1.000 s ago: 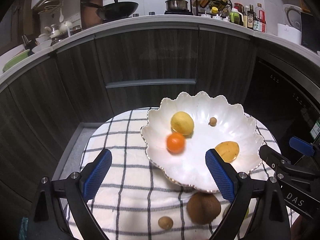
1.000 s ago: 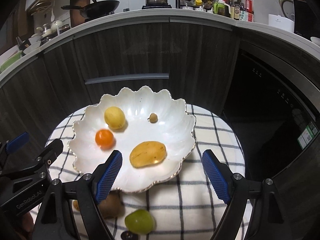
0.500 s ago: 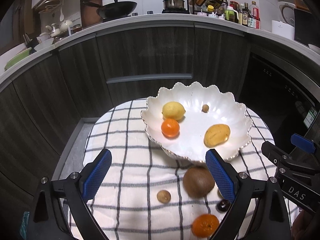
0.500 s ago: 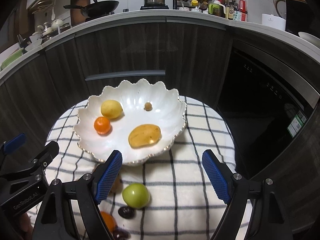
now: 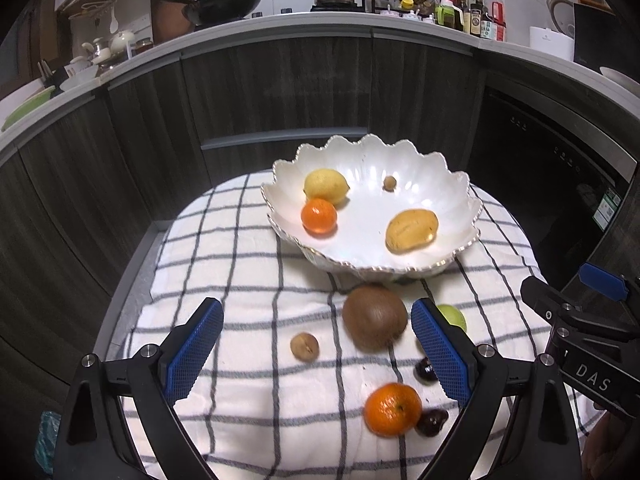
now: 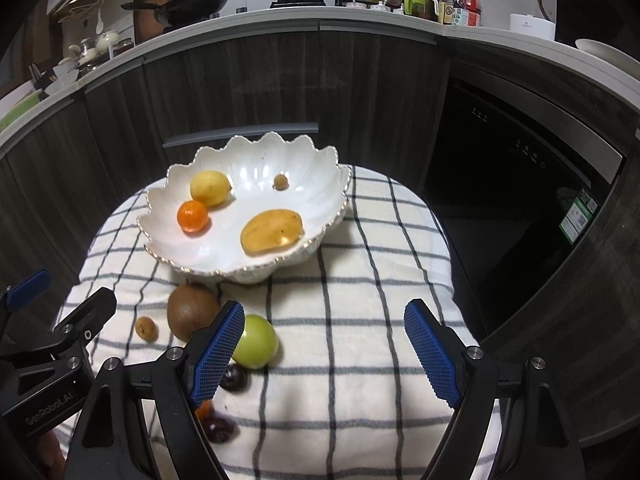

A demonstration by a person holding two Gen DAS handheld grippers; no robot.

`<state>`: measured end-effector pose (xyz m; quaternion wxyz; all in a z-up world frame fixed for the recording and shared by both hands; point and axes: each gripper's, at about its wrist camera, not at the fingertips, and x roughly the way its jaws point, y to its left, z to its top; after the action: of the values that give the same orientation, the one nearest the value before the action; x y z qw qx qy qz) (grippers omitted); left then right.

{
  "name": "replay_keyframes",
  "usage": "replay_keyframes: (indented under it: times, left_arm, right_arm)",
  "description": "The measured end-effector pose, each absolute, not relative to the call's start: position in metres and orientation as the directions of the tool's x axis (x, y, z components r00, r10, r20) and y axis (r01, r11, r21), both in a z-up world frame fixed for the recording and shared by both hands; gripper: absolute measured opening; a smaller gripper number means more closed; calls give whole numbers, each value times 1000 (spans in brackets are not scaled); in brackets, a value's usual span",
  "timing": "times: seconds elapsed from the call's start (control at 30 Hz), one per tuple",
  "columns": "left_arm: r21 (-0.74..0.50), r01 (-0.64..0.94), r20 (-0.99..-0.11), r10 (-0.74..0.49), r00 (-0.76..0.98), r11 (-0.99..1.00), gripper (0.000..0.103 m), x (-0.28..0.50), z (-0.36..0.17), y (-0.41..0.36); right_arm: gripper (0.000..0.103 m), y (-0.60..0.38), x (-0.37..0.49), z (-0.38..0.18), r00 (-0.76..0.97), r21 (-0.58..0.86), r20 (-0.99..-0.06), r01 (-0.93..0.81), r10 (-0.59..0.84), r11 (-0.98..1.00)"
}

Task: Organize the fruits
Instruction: 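Withdraw both tools back from the bowl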

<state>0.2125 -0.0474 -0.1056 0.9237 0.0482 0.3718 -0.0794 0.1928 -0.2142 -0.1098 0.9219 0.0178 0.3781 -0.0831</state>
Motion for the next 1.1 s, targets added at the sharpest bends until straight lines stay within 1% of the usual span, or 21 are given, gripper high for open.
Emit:
replay_keyframes:
  times: [0.3, 0.7, 0.97, 1.1]
  left_arm:
    - [14, 219, -719, -142, 680, 976, 96, 197, -126, -59]
    - [18, 227, -746, -138, 651, 974, 95, 188, -155, -70]
    - [23, 242, -772, -137, 621, 970, 83, 189, -174, -77]
    - [26, 249, -781, -136, 610, 968, 82, 189, -181, -80]
  right_arm:
    - [83, -224, 171, -128, 670, -34, -726, 189, -155, 981]
    - [83, -232, 156, -150, 641, -32, -750, 208, -161, 978]
    - [83, -235, 155, -164, 621, -22, -769, 214, -153, 977]
    - [83, -237, 155, -168, 614, -18, -775, 216, -150, 976]
